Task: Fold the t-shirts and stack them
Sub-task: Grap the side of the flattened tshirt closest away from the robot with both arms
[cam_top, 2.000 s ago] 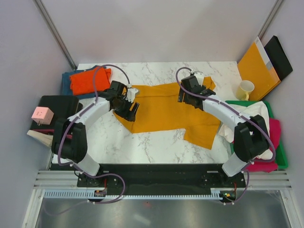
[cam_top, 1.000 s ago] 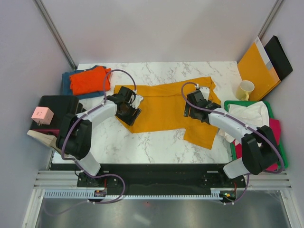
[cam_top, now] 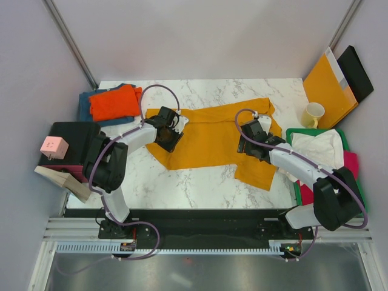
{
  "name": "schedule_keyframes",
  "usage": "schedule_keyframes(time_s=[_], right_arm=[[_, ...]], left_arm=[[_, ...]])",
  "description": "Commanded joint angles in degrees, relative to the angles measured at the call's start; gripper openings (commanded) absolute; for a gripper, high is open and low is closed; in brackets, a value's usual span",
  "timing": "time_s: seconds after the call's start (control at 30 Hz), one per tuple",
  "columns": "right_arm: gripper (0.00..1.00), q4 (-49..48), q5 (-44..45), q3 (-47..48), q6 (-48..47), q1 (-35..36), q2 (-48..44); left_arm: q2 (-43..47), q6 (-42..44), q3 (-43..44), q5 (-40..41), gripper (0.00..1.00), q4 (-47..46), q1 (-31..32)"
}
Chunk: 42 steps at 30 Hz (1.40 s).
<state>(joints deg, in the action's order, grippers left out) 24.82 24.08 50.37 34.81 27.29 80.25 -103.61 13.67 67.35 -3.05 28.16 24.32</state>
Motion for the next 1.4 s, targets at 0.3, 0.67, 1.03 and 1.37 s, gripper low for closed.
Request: schedule_keyframes(time_s=[0.3,0.67,1.03,1.37], right_arm=[[0.78,-1.26,1.32,-1.76,2.63,0.48,-0.88],[0.78,-1.79,1.5,-2.56,3.16,1.1,-1.41],[0.78,-1.7,1.77,-3.96,3.34,1.1,-2.64],[0.79,0.14,2.65,-11.07,8.87,1.1,-5.54]], left_arm=[[0.86,-0.05,-1.17,-0.55,0.5,-1.62,0.38],[1.4,-0.14,-1.87,-0.99,0.49,-1.36,0.47],[0.87,-0.31,-2.67,0.06,0.05,-2.06,0.47],[2.54,-0.66,-2.75,-0.11,0.02,-2.23,0.47]])
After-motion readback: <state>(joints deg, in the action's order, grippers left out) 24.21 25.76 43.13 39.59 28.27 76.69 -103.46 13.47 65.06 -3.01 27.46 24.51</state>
